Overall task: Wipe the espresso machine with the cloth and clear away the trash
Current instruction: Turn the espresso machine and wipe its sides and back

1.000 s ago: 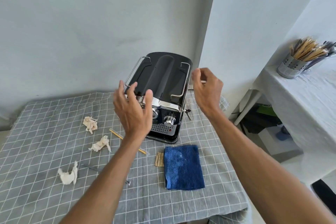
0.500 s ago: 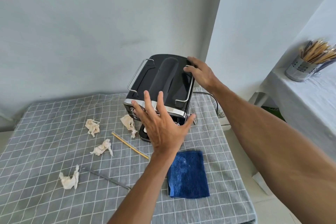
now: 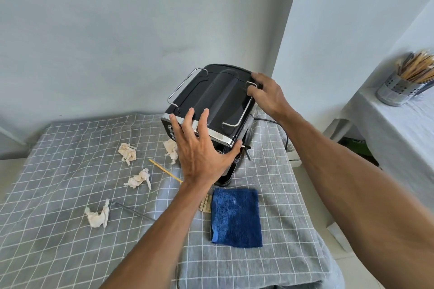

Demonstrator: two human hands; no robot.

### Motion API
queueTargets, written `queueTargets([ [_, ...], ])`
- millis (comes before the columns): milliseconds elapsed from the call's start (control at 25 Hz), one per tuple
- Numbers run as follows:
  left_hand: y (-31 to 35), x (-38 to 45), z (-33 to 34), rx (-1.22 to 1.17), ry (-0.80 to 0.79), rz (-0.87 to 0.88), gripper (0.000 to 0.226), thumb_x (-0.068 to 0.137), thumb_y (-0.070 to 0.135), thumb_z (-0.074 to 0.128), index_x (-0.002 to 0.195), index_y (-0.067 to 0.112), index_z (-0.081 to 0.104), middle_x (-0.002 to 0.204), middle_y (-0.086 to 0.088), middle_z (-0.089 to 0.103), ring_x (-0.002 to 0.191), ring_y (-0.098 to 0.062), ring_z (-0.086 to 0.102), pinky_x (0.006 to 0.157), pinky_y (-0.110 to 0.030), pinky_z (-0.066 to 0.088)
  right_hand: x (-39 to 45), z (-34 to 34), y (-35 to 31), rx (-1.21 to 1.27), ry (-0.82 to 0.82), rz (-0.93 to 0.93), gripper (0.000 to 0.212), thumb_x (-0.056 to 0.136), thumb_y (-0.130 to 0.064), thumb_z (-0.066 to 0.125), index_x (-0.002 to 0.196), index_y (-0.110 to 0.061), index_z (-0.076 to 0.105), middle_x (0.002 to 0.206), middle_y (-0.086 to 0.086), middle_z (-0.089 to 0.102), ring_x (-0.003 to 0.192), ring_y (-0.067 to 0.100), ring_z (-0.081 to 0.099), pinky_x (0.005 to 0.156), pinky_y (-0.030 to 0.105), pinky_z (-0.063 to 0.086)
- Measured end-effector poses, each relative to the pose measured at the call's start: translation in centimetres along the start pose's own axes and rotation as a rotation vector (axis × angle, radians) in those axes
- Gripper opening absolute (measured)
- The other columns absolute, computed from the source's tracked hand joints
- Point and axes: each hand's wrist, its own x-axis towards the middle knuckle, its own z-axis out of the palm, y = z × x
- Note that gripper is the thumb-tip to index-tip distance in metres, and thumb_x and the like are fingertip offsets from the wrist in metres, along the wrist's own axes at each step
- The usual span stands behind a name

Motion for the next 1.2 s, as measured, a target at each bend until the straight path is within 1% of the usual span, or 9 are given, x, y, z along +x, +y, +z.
queueTargets([
  [80, -0.4, 0.2, -0.1, -0.019, -0.007, 0.019, 0.11, 0.069, 0.086, 0.065, 0.151, 0.014, 0.047, 0.158, -0.017, 0.035, 0.155, -0.049, 0.009, 0.121, -0.049, 0.007, -0.1, 0.2, -0.1, 0.009, 0.024, 0.011, 0.062, 0.091, -0.026, 0.055, 0.152, -0.015, 0.051, 0.155, 0.011, 0.049, 0.142, 0.031, 0.046, 0.12, 0.045, 0.037],
  [200, -0.8, 0.2, -0.1, -0.028, 0.004, 0.031, 0.113, 0.066, 0.091, 0.063, 0.15, 0.016, 0.048, 0.162, -0.018, 0.028, 0.155, -0.049, 0.008, 0.124, -0.059, 0.014, -0.2, 0.1, 0.0, 0.029, 0.039, 0.024, 0.067, 0.091, -0.031, 0.06, 0.155, -0.018, 0.045, 0.152, 0.007, 0.052, 0.138, 0.027, 0.049, 0.117, 0.04, 0.039],
  [360, -0.7, -0.3, 0.1, -0.081, -0.008, -0.092, 0.125, 0.054, 0.1, 0.061, 0.153, 0.026, 0.043, 0.168, -0.021, 0.012, 0.154, -0.051, 0.009, 0.121, -0.07, 0.017, 0.3, -0.3, 0.7, 0.041, 0.011, 0.049, 0.075, 0.09, -0.046, 0.063, 0.157, -0.022, 0.04, 0.156, 0.005, 0.048, 0.14, 0.025, 0.047, 0.115, 0.038, 0.037],
  [520, -0.5, -0.5, 0.7, -0.186, -0.013, -0.082, 0.125, 0.054, 0.094, 0.071, 0.15, 0.02, 0.042, 0.167, -0.025, 0.008, 0.155, -0.047, 0.009, 0.116, -0.074, 0.023, 1.2, -0.1, 1.3, 0.151, -0.007, 0.054, 0.075, 0.086, -0.055, 0.062, 0.154, -0.029, 0.043, 0.151, -0.001, 0.052, 0.137, 0.018, 0.049, 0.111, 0.031, 0.036],
  [640, -0.6, -0.7, 1.1, -0.217, 0.017, -0.064, 0.123, 0.055, 0.091, 0.074, 0.148, 0.016, 0.042, 0.166, -0.027, 0.009, 0.156, -0.046, 0.009, 0.115, -0.074, 0.023, 1.7, -0.3, 2.0, 0.219, -0.057, 0.051, 0.071, 0.085, -0.05, 0.067, 0.15, -0.032, 0.043, 0.138, -0.004, 0.062, 0.128, 0.013, 0.058, 0.112, 0.033, 0.043],
  [720, -0.6, -0.8, 1.5, -0.25, 0.045, -0.043, 0.12, 0.057, 0.087, 0.077, 0.146, 0.015, 0.041, 0.165, -0.03, 0.011, 0.156, -0.043, 0.008, 0.115, -0.074, 0.025, 1.9, -0.1, 2.3, 0.276, -0.065, 0.063, 0.068, 0.085, -0.045, 0.068, 0.148, -0.032, 0.044, 0.13, -0.004, 0.065, 0.12, 0.009, 0.063, 0.101, 0.028, 0.048],
  [800, -0.5, -0.8, 1.9, -0.287, 0.064, -0.052, 0.115, 0.058, 0.079, 0.082, 0.144, 0.017, 0.038, 0.164, -0.03, 0.011, 0.156, -0.043, 0.006, 0.115, -0.073, 0.023, 1.9, 0.4, 2.4, 0.347, -0.051, 0.065, 0.064, 0.085, -0.039, 0.064, 0.146, -0.031, 0.045, 0.129, 0.001, 0.063, 0.117, 0.013, 0.065, 0.097, 0.033, 0.053],
  [920, -0.3, -0.6, 2.2, -0.327, 0.076, -0.055, 0.109, 0.059, 0.07, 0.086, 0.142, 0.015, 0.04, 0.163, -0.029, 0.013, 0.156, -0.043, 0.007, 0.116, -0.073, 0.021, 2.0, 0.9, 2.2, 0.405, 0.005, 0.046, 0.061, 0.081, -0.038, 0.061, 0.14, -0.031, 0.051, 0.127, 0.005, 0.062, 0.118, 0.022, 0.063, 0.107, 0.048, 0.052],
  [1200, -1.7, 1.1, 1.1, -0.353, 0.054, -0.014, 0.106, 0.058, 0.065, 0.088, 0.139, 0.009, 0.048, 0.162, -0.023, 0.018, 0.151, -0.042, 0.022, 0.11, -0.071, 0.035, 2.1, 1.4, 1.3, 0.457, 0.084, 0.09, 0.06, 0.076, -0.029, 0.064, 0.135, -0.024, 0.059, 0.104, -0.002, 0.069, 0.092, 0.01, 0.068, 0.103, 0.047, 0.057],
])
